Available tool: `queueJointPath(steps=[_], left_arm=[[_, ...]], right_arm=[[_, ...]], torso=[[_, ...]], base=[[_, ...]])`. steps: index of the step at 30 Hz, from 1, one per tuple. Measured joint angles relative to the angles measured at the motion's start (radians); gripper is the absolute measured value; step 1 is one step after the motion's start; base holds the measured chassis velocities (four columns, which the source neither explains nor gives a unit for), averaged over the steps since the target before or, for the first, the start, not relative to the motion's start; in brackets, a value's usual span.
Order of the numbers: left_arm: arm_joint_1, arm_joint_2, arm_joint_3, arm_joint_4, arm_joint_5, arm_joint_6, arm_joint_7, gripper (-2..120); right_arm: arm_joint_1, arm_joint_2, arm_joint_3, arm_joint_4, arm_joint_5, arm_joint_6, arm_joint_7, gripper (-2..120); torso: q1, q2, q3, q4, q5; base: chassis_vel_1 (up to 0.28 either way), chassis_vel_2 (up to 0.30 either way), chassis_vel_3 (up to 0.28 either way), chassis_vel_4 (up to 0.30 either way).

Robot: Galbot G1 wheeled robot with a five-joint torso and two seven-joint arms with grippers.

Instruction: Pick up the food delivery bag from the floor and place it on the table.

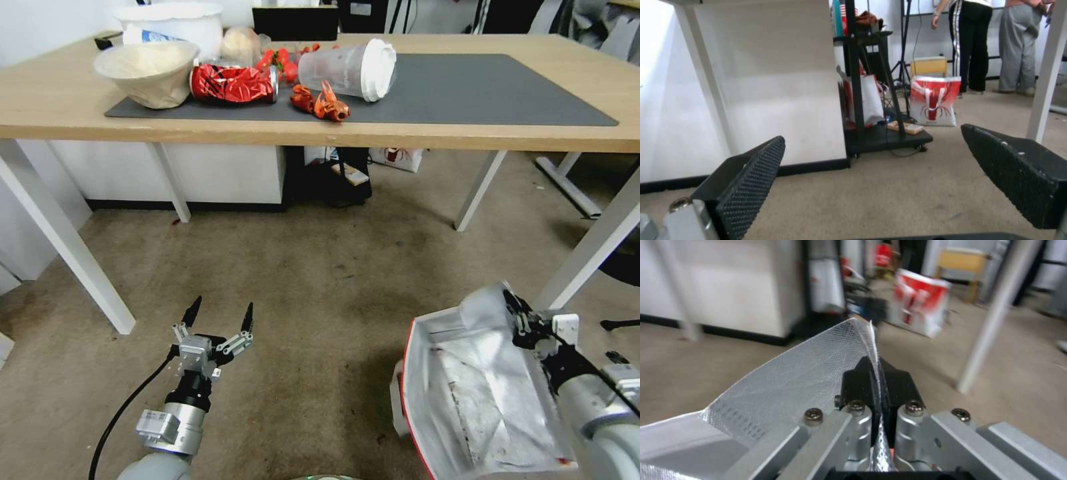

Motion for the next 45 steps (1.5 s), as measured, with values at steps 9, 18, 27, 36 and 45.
queueJointPath(steps=[9,18,27,36,45], left_arm=[[-0.009,0.011,-0.015,0.003,0.005,-0.031,-0.011,100],[-0.02,0.018,-0.015,-0.01,-0.007,-0.029,-0.026,100],[-0.026,0.021,-0.016,-0.025,-0.017,-0.011,-0.023,100],[-0.028,0.019,-0.015,-0.026,-0.03,-0.008,-0.017,100],[-0.025,0.015,-0.015,-0.026,-0.038,-0.013,-0.002,100]], right_arm=[[0.004,-0.088,0.054,0.076,0.155,0.01,-0.184,0],[0.021,-0.18,0.15,0.055,0.404,0.049,-0.493,0],[0.055,-0.225,0.195,0.043,0.527,-0.005,-0.633,0],[0.077,-0.235,0.193,0.013,0.552,-0.034,-0.752,0],[0.102,-0.24,0.188,-0.01,0.553,-0.046,-0.805,0]], torso=[[0.0,0.0,0.0,0.0001,0.0002],[0.0,0.0,0.0,0.0,0.0003],[0.0,0.0,0.0,0.0,0.0002],[0.0,0.0,0.0,-0.0001,0.0002],[0.0,0.003,0.001,-0.0002,0.0001]], base=[[0.0,0.0,0.0,0.0],[0.0,0.0,0.0,0.0],[0.0,0.0,0.0,0.0],[0.0,0.0,0.0,0.0],[0.0,0.0,0.0,0.0]])
